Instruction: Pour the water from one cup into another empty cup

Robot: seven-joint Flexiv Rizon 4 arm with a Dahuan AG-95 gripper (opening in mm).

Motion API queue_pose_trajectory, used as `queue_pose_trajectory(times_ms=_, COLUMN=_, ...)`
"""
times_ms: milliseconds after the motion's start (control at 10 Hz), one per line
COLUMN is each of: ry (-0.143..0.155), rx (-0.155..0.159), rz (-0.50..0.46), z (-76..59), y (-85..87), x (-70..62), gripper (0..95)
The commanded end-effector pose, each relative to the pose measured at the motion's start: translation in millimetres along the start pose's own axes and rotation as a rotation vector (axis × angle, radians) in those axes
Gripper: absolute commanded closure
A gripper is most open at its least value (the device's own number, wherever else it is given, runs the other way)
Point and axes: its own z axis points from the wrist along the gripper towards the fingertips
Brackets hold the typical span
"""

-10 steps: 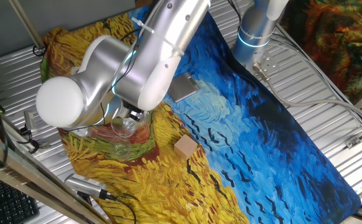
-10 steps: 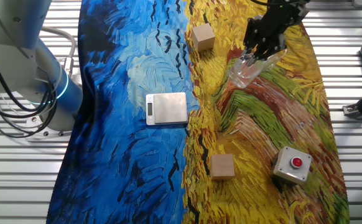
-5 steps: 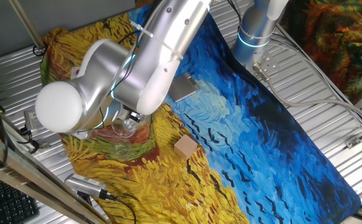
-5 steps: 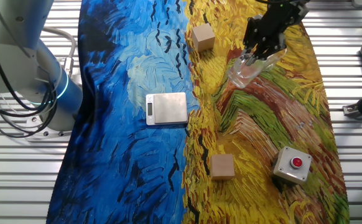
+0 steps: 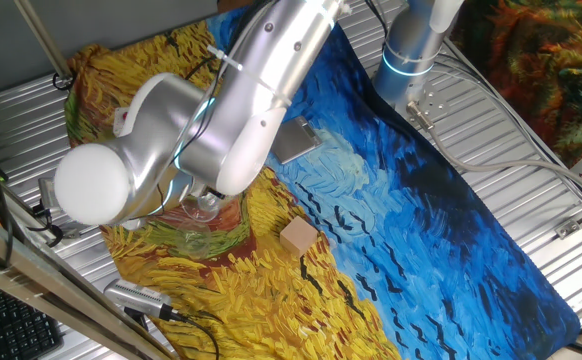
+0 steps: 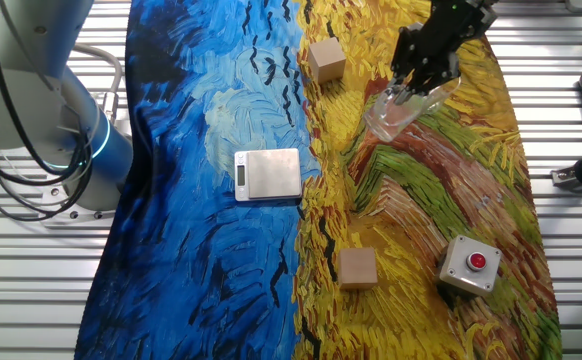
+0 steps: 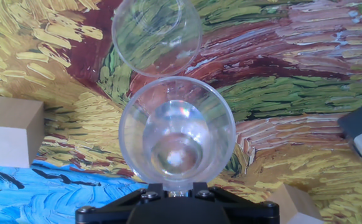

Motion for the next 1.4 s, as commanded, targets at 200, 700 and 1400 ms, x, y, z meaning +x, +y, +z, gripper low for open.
queue_pose_trajectory(times_ms=200, ry=0.018, rx=-0.003, rz=0.006, z=0.1, y=0.3, x=0.3, gripper=95.0)
queue_pose_trajectory(times_ms=700, ry=0.048, rx=-0.005, rz=0.012, z=-1.1, y=0.7, x=1.1, gripper=95.0)
queue_pose_trajectory(times_ms=1400, ry=0.062, rx=-0.014, rz=0.018, z=-13.7, y=2.3, x=-3.6, gripper=95.0)
